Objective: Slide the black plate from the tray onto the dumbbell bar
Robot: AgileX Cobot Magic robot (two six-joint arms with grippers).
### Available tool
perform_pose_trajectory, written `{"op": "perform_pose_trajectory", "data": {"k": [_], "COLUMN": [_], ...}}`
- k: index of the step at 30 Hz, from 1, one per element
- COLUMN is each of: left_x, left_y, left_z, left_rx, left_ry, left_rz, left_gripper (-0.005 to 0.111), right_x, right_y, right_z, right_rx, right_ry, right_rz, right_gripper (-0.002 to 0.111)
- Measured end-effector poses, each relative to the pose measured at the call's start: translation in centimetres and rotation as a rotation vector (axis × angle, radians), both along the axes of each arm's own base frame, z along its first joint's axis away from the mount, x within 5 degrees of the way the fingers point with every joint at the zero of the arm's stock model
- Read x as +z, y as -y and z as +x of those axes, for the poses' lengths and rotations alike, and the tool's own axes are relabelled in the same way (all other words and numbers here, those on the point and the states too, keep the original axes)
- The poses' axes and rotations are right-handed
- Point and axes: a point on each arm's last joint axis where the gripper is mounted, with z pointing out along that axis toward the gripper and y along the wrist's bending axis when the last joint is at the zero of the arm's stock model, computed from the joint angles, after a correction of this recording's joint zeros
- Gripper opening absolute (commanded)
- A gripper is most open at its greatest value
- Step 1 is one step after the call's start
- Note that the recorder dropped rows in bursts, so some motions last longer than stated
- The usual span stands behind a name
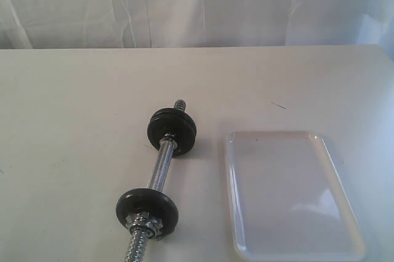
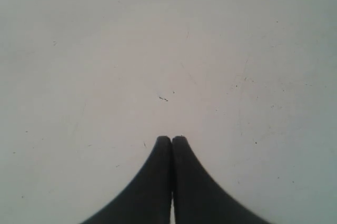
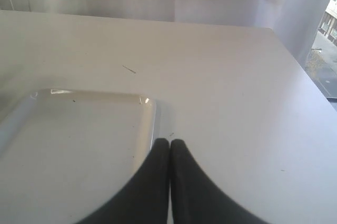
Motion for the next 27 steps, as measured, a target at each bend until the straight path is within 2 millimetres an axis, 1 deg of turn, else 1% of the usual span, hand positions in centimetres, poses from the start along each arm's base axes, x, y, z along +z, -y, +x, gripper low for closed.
{"op": "perform_pose_trajectory", "data": {"k": [11,27], "left_x": [0.0,0.01], "left_y": [0.0,0.05], "left_z": [0.0,0.0], "left_rx": [0.016,0.017], "left_ry": [0.0,0.001], "left_rz": [-0.046,-0.064], "left_gripper": [0.001,0.001], "right_x": [0.0,0.0], "right_y": [0.0,0.0], "right_z": [0.0,0.0], "right_rx": [0.0,0.0], "right_ry": [0.0,0.0], "right_rz": [0.001,0.001], "right_gripper": [0.0,0.0]}}
